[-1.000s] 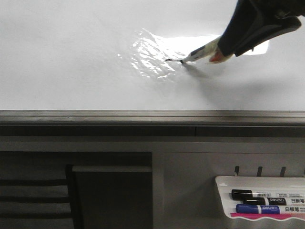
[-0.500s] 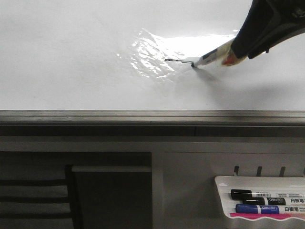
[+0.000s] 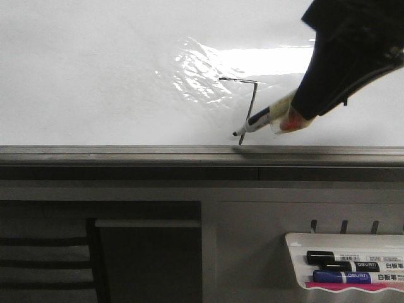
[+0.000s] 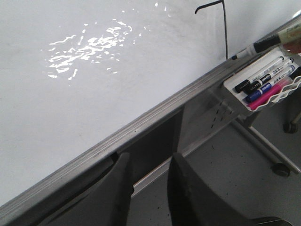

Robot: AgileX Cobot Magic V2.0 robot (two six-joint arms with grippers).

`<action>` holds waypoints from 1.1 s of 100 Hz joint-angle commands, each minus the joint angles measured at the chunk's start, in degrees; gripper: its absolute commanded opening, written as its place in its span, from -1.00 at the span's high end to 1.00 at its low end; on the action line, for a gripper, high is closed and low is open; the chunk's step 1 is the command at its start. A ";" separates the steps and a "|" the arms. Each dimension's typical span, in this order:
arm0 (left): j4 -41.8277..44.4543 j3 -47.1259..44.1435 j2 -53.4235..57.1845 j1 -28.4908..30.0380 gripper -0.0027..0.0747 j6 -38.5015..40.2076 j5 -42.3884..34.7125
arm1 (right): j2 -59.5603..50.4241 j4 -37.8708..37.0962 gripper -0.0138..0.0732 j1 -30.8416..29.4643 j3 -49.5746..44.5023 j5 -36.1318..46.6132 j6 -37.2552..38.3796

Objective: Write number 7 on whiteboard

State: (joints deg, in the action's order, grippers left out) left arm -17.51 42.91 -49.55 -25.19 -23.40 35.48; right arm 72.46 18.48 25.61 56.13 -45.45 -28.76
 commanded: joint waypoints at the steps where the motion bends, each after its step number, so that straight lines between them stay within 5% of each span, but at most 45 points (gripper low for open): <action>1: -2.84 3.04 0.39 -1.41 0.50 -3.18 -1.01 | -4.49 0.68 0.79 2.33 2.84 -3.23 -7.57; 30: -12.85 5.89 -3.70 -13.60 0.50 -24.22 1.62 | -15.91 0.57 0.79 7.78 3.15 -4.14 -22.94; 59: -14.07 10.33 -13.22 -28.34 0.47 -30.80 -11.88 | -19.53 0.32 0.79 7.78 2.99 -7.12 -28.27; 82: -13.96 17.19 -21.70 -30.48 0.13 -31.97 -10.97 | -19.53 -0.09 0.79 7.78 2.78 -7.50 -28.27; 110: -13.96 20.56 -27.17 -30.57 0.11 -33.31 -9.11 | -19.53 -0.09 0.79 7.78 2.78 -9.20 -28.27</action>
State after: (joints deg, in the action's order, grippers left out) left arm -29.85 61.25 -77.71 -55.44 -56.55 28.34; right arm 53.78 17.77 33.39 57.26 -56.32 -56.40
